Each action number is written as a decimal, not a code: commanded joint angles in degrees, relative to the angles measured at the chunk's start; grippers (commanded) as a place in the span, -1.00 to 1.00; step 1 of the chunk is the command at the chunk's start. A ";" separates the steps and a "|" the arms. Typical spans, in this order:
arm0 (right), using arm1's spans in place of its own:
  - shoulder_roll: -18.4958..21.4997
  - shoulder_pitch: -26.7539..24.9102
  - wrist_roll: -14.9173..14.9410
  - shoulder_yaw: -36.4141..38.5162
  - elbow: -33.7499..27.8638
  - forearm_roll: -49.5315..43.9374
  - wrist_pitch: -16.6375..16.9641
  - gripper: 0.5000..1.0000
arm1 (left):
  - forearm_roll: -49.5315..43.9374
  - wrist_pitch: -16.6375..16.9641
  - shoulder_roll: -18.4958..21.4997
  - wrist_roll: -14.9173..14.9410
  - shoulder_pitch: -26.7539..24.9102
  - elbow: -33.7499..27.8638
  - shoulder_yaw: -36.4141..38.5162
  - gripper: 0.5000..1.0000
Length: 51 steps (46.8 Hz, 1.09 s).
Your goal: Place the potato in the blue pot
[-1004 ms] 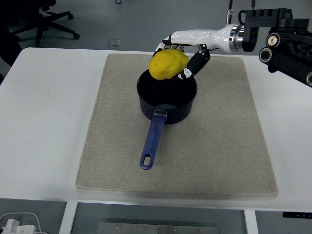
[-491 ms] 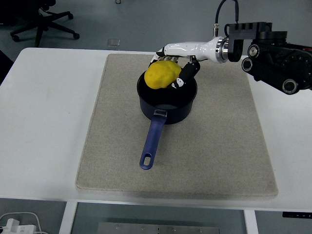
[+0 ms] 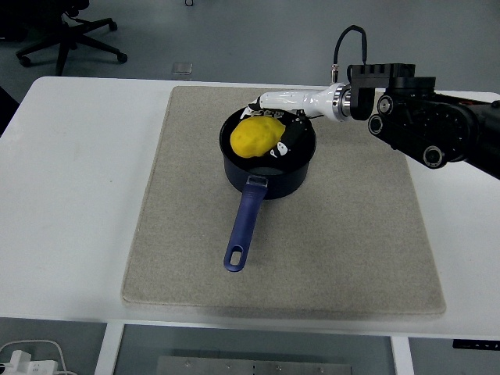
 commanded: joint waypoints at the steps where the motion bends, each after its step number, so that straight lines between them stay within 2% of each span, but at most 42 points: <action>1: 0.92 -0.29 0.01 0.01 -0.38 -0.08 -0.24 -1.00 | 0.00 0.00 0.00 0.00 0.00 0.00 0.00 0.98; 9: 1.10 -0.38 0.01 0.10 -2.31 -0.08 -0.33 -1.00 | 0.00 0.00 0.00 0.00 0.00 0.00 0.00 0.98; 11: 1.10 -0.38 0.01 0.10 -2.31 0.09 -0.33 -0.40 | 0.00 0.00 0.00 0.00 0.00 0.00 0.00 0.98; 16: 1.01 -0.38 -0.08 0.10 -2.40 0.36 -0.24 0.72 | 0.00 0.00 0.00 0.00 0.00 0.00 0.00 0.98; 51: 0.22 -0.20 -0.08 0.89 -2.40 0.53 -0.33 0.73 | 0.00 0.00 0.00 0.00 0.00 0.00 0.00 0.98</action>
